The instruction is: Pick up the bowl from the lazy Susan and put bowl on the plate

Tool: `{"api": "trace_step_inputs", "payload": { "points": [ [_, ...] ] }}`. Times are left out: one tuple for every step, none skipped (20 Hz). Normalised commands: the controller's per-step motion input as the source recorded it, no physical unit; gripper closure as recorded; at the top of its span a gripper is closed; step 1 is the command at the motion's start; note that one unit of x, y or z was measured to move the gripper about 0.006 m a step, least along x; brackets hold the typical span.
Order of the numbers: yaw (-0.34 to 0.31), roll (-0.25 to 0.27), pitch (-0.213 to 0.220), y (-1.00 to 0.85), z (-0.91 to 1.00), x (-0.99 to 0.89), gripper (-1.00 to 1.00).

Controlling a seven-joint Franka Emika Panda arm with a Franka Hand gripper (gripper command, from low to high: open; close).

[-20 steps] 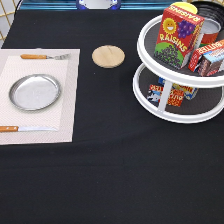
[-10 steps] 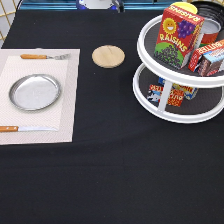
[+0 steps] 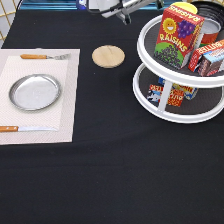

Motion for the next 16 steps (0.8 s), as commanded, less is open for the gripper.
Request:
{"api": "trace_step_inputs", "payload": {
  "points": [
    [-0.070, 0.208, 0.000, 0.00, -0.34, 0.15, -1.00],
    [-0.070, 0.213, -0.007, -0.02, -0.31, 0.07, -1.00],
    [-0.065, 0.210, -0.034, -0.04, -0.33, 0.00, -1.00],
    [-0.057, 0.197, -0.040, -0.01, -0.28, 0.01, -1.00],
    [-0.055, 0.177, -0.043, 0.00, -0.27, 0.05, -1.00],
    [-0.049, 0.168, -0.035, 0.00, -0.28, 0.07, -1.00],
    [-0.044, 0.160, -0.042, 0.00, -0.29, 0.05, -1.00],
    [-0.039, 0.151, -0.045, 0.00, -0.31, 0.05, -1.00],
    [-0.030, 0.148, -0.048, 0.00, -0.34, 0.00, -1.00],
    [-0.025, 0.148, -0.059, 0.00, -0.35, 0.00, -1.00],
    [-0.011, 0.134, -0.079, 0.00, -0.39, 0.00, -1.00],
    [0.000, 0.114, -0.086, 0.00, -0.36, 0.00, -1.00],
    [0.000, 0.101, -0.087, 0.00, -0.35, 0.00, -1.00],
    [0.000, 0.108, -0.088, 0.00, -0.39, 0.00, -1.00],
    [0.000, 0.123, -0.092, -0.01, -0.42, 0.00, -1.00],
    [0.000, 0.136, -0.092, -0.08, -0.39, -0.03, -1.00]
  ]
}}
